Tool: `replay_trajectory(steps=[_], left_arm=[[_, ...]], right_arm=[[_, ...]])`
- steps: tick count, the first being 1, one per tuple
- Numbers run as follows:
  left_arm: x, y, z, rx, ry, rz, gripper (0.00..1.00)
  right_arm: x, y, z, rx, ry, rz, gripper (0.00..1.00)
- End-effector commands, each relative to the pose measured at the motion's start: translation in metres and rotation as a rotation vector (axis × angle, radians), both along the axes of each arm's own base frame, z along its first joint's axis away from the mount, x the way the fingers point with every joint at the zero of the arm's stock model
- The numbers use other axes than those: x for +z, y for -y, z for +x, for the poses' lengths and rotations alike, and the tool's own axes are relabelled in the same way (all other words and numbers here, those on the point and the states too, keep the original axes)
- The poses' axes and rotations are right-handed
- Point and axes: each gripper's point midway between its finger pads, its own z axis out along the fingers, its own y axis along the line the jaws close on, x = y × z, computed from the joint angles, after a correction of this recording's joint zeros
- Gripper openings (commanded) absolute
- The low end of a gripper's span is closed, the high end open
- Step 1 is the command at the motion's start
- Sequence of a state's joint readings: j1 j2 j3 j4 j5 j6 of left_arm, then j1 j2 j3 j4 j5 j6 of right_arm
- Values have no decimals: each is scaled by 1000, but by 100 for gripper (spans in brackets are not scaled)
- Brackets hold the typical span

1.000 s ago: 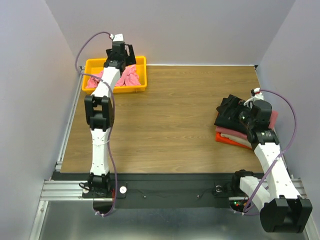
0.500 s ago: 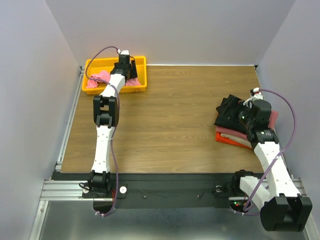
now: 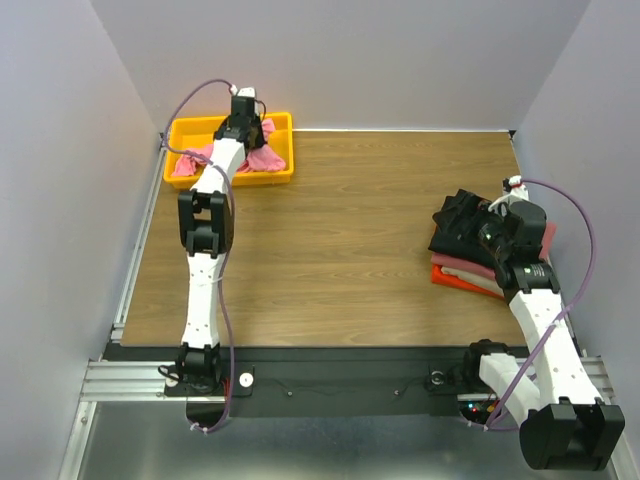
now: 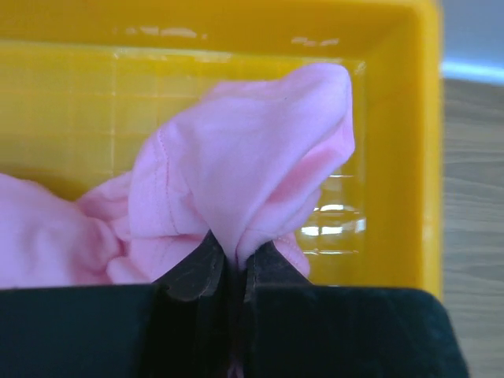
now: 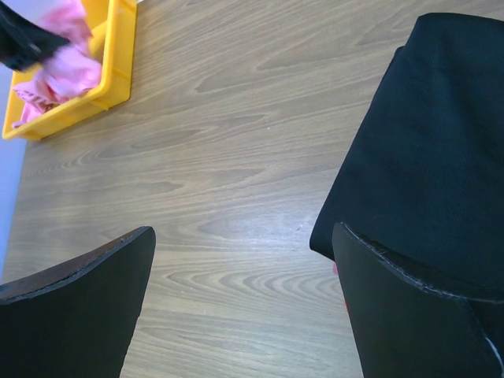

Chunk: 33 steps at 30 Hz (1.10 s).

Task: Fold and stack the t-shirts
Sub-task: Grab the tshirt from the pile, then move the tshirt to the center of the board

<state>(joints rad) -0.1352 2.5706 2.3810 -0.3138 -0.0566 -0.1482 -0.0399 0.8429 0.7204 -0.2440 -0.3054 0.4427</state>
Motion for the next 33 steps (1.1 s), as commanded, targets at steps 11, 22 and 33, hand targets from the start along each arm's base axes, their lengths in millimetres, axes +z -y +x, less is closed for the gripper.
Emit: replay_trajectory(steps=[11,22,33], left_arm=[[456,75,-203,-294,752,-353,0],[437,182,-360,-614,700,-557,0],[140,69,-315,-24,169,-503,89]], right_arm=[[32,-23,-10,137,111,45,100],[63,-37,-41,199,199,106,100],[-43,-42,-36,73,-149,76,100]])
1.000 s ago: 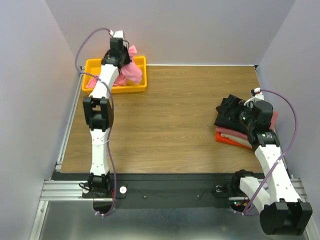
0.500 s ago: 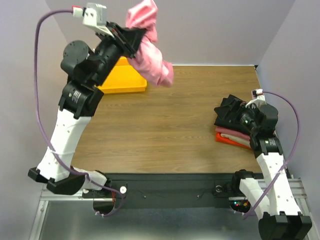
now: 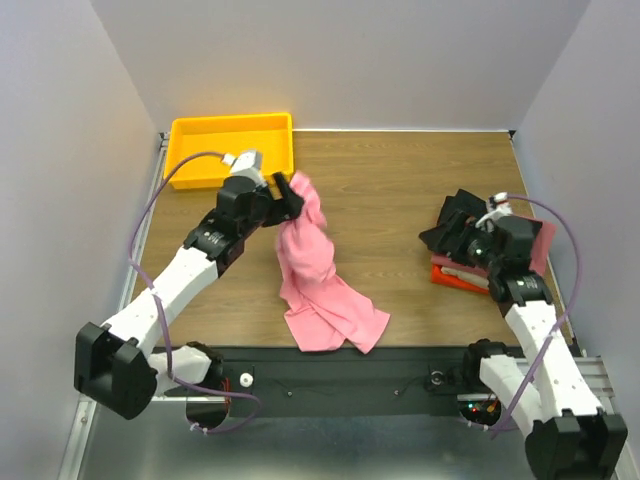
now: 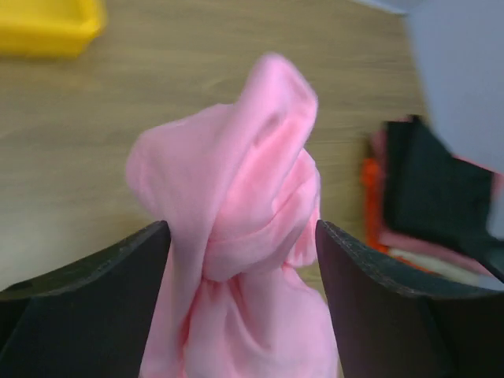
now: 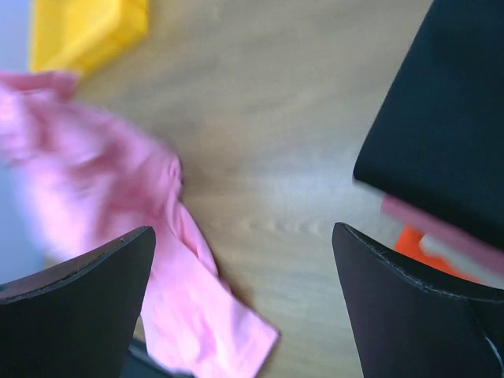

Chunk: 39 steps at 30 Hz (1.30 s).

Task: Fold and stack the t-shirts
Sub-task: Move the tshirt to the center of the board, then flatten the tshirt out

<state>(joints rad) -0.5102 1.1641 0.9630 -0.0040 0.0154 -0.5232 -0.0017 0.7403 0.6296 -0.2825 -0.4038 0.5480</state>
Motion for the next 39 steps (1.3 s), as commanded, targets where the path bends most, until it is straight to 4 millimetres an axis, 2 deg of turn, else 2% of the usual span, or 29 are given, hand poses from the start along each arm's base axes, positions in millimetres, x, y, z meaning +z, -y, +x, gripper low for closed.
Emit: replay_trajectory(steps=[1,3,4,5,7,8,9,11,12,13,14,15,16,17,21,22,24,25,26,27,28,29,30,32,34,35,36,37,39], left_arm=[[-41,-80,21,294,-104,-56,98],[-56,-101,7,383,-148,-24,99],[-65,-115,2,461,-165,-12,98],[-69,-121,-4,490,-177,-10,98],[-64,-126,-19,503,-166,-45,99],[-77,-126,-28,491,-187,-39,99],[-70,-126,-37,475,-161,-67,98],[-88,-120,-53,428,-188,-84,99],[-97,-120,-63,413,-200,-90,99],[-95,-122,-65,422,-195,-91,99],[-107,-127,-71,446,-220,-76,99],[-116,-142,-76,526,-245,-47,99],[-119,-143,-77,540,-253,-55,99],[-122,-142,-78,540,-261,-65,98],[-116,-132,-68,504,-220,-114,99],[-120,-133,-67,507,-231,-102,99],[-126,-134,-65,516,-250,-77,98],[-126,-137,-64,527,-252,-65,98],[-127,-138,-64,535,-258,-57,98],[-131,-140,-65,543,-266,-49,98],[-132,-141,-64,553,-268,-45,99],[-133,-142,-64,555,-268,-46,98],[-133,-142,-64,557,-267,-48,98],[-134,-145,-64,570,-259,-34,99],[-133,-151,-64,595,-256,-21,98],[-134,-152,-64,600,-258,-15,98],[-134,-152,-64,601,-256,-15,98],[-134,-151,-64,592,-257,-18,99],[-137,-147,-64,576,-264,-24,98]], right_arm=[[-30,-33,-9,48,-93,-84,100],[-37,-50,-12,67,-111,-121,100],[-53,-66,-16,95,-147,-173,100],[-59,-75,-20,119,-165,-191,100],[-83,-82,-23,115,-232,-257,100],[-92,-93,-33,157,-260,-289,100],[-96,-96,-35,139,-272,-310,100],[-115,-120,-58,222,-317,-368,100],[-117,-135,-72,261,-315,-391,100],[-123,-132,-70,230,-336,-410,100],[-134,-144,-86,278,-351,-456,100],[-138,-150,-97,276,-367,-472,100],[-141,-149,-96,256,-382,-478,100],[-148,-155,-105,277,-394,-498,100],[-158,-174,-118,329,-401,-550,100],[-170,-172,-117,313,-422,-591,100],[-177,-171,-112,264,-435,-614,100],[-188,-164,-107,229,-441,-669,98],[-190,-162,-104,205,-439,-691,94],[-189,-165,-97,189,-430,-704,72],[-194,-156,-87,142,-431,-747,55],[-193,-154,-79,114,-433,-757,32],[-194,-150,-71,101,-434,-773,27],[-193,-132,-44,20,-445,-788,19],[-178,-125,-15,-19,-409,-805,19],[-174,-111,4,-72,-414,-809,19],[-166,-106,17,-71,-397,-838,19],[-153,-96,42,-132,-382,-824,19],[-147,-80,69,-186,-377,-855,22]])
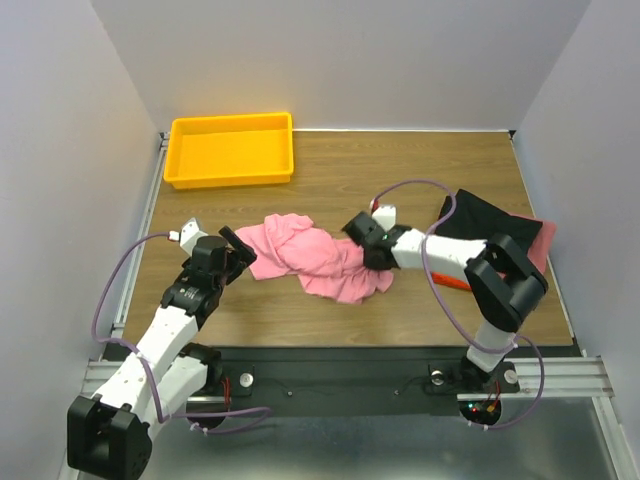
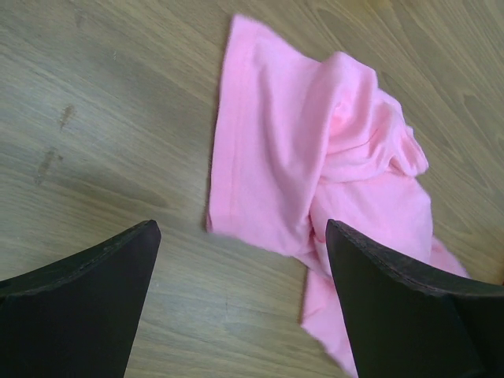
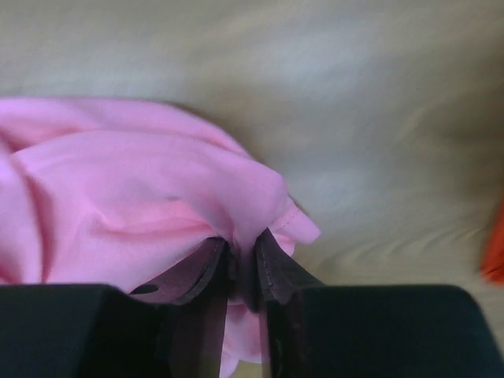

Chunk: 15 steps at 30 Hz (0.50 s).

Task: Fold and stack the t-shirts
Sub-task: Flatten the tshirt out

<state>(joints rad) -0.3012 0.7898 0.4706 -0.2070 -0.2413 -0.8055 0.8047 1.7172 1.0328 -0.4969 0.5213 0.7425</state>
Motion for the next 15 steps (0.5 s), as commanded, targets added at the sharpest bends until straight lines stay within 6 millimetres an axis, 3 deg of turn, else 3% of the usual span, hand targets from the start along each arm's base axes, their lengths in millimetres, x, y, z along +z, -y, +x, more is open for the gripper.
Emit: replay_trajectory(steps=[1,2,3,4,7,10,11,13,14,15], left_arm=[[6,3,7,-8,40,-14,99],[4,6,6,-21,36,-22,99],[2,10,8,-46,40,-19,99],[1,14,8,-76,37,-21,98],[-6,14,6,-93,-5,8,98],[-14,23,4,-139,-27,-15,98],[-21,28,-1,-161,-45,-24,98],[-27,43,-8,-223,-63,-42,98],[-28,51,-11,-240,-68,-55,98],[-29,60,-13,-262,-66,-62,97]], right_arm=[[28,55,67,-60,80,-180,26],[41,52,85,-69,113,-179,55],[39,55,92,-59,105,-204,81],[42,50,95,-43,106,-194,100],[65,37,94,-29,136,-86,100],[68,44,75,-59,135,-25,100],[78,44,65,-58,147,20,100],[60,53,41,-81,99,49,100],[70,55,34,-90,121,85,100],[57,62,21,-111,94,87,100]])
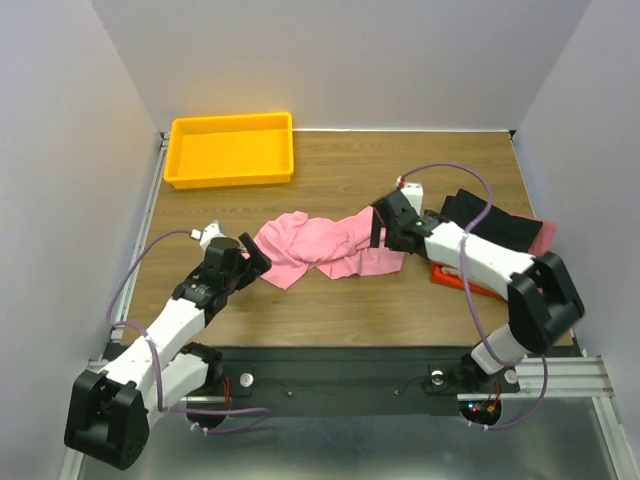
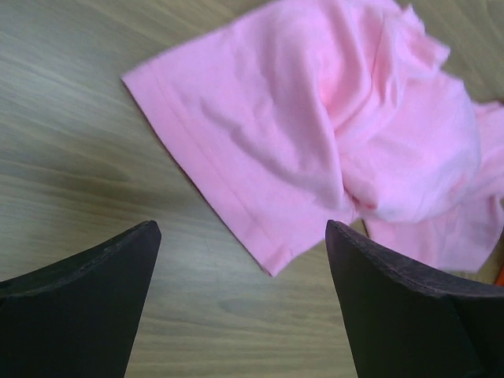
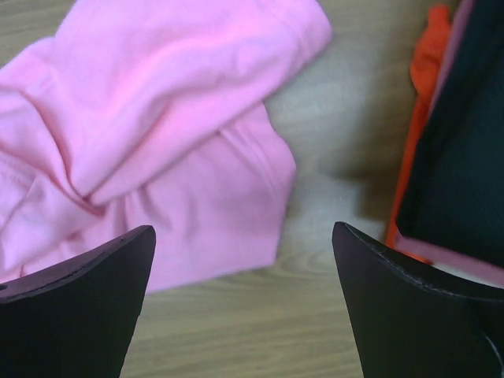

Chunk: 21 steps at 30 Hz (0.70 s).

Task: Fold and stack the t-shirts
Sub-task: Flatten the tshirt out

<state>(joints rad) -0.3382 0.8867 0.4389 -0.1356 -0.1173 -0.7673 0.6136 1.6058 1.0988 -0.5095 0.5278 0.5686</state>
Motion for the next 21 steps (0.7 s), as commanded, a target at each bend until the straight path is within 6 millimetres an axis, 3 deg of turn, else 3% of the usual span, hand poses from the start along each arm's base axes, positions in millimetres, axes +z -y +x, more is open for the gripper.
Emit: replay_trajectory(steps=[1,5,8,9,11,16,19,20,21], left_arm=[[-2,44,-12,-138,10,-46,97],[-15,61,-15,-170,-37,-29,93],[-44,69,-14,-172,-142,14,78],[-40,70,-10,-168,-131,13,78],[-55,74,-12,-180,-184,40,70],[-67,82,-12,-205,-228,74,55],[-71,83,-14,-218,-239,95,40],[-72,81,-15,-213,-238,108,22],[-72,78,-15,-205,-236,115,9]], right_arm=[[6,12,-37,-50,13,124,100],[2,18,-55,-68,10,172,100],[10,21,-63,-63,42,216,100],[10,20,-64,-61,40,218,100],[9,21,-67,-59,41,229,100],[-4,23,-72,-63,10,217,100],[-8,22,-71,-67,0,209,100],[-8,21,-70,-68,3,209,100],[-8,21,-69,-68,3,209,100]])
